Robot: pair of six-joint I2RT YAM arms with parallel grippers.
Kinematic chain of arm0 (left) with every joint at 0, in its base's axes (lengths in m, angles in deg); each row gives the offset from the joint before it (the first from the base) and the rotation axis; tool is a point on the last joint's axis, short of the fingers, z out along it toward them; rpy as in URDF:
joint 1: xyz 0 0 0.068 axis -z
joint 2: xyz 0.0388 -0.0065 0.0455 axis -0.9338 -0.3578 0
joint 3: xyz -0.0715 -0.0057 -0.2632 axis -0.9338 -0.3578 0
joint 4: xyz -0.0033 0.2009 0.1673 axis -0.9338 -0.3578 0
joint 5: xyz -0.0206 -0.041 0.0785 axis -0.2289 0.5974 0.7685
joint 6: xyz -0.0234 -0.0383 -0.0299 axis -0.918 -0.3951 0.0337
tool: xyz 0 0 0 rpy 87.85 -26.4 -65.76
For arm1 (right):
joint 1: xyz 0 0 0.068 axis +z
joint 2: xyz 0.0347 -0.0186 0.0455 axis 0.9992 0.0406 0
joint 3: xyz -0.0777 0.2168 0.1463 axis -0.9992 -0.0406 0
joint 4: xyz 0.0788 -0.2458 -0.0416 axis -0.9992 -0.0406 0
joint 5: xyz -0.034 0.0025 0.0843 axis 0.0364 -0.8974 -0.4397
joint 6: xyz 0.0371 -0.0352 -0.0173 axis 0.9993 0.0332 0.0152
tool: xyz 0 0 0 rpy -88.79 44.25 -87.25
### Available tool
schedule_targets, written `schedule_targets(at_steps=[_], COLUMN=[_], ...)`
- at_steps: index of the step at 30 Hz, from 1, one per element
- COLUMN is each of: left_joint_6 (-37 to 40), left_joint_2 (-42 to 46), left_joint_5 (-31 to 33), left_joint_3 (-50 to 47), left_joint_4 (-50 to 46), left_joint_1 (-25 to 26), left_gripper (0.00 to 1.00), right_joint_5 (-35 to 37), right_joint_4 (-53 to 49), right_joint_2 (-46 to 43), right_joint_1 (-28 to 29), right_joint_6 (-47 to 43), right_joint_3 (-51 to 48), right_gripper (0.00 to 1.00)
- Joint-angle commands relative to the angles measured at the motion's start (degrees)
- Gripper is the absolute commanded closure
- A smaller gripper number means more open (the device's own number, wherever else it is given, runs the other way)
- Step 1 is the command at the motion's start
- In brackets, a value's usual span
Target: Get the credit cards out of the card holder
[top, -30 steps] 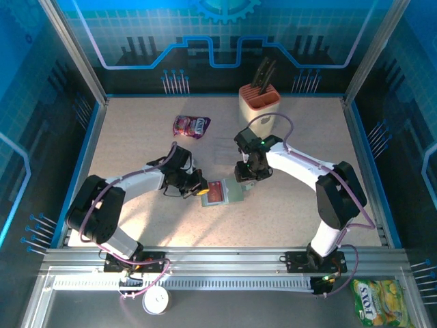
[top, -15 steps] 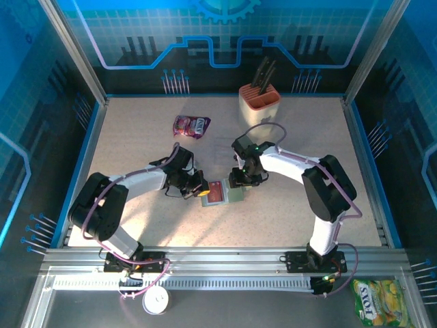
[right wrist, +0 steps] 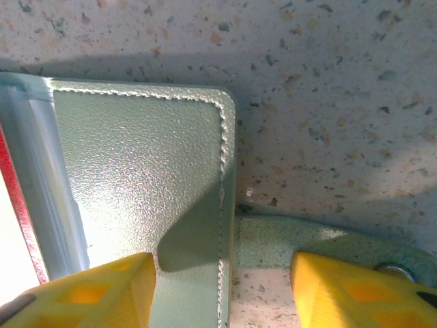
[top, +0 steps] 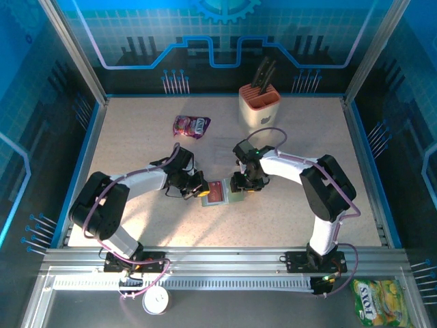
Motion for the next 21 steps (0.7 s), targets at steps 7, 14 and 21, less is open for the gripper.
schedule_targets(at_steps=[7, 14, 21], left_joint_6=[-0.93, -1.03, -1.18], left_joint_2=[-1.72, -2.25, -3.11], left_joint_5=[-0.53, -0.99, -0.86], left_joint_3=[1.50, 2.25, 3.67], left_joint_4=[-0.93, -0.87, -0.70], left_joint_1=[0.25, 0.68, 1.21], left_gripper=[0.99, 0.99, 0.99], right_joint_5=[-1.26, 0.43, -5.84], right_joint_4=[-2.53, -4.16, 1.81], right_joint_2=[-2.79, -4.47, -5.50], right_joint_1=[1.67, 2.25, 2.22], right_joint_6=[2.78, 2.70, 3.68], right_joint_3=[-1.06, 0.81, 0.66], right_gripper=[0.43, 0.43, 0.45])
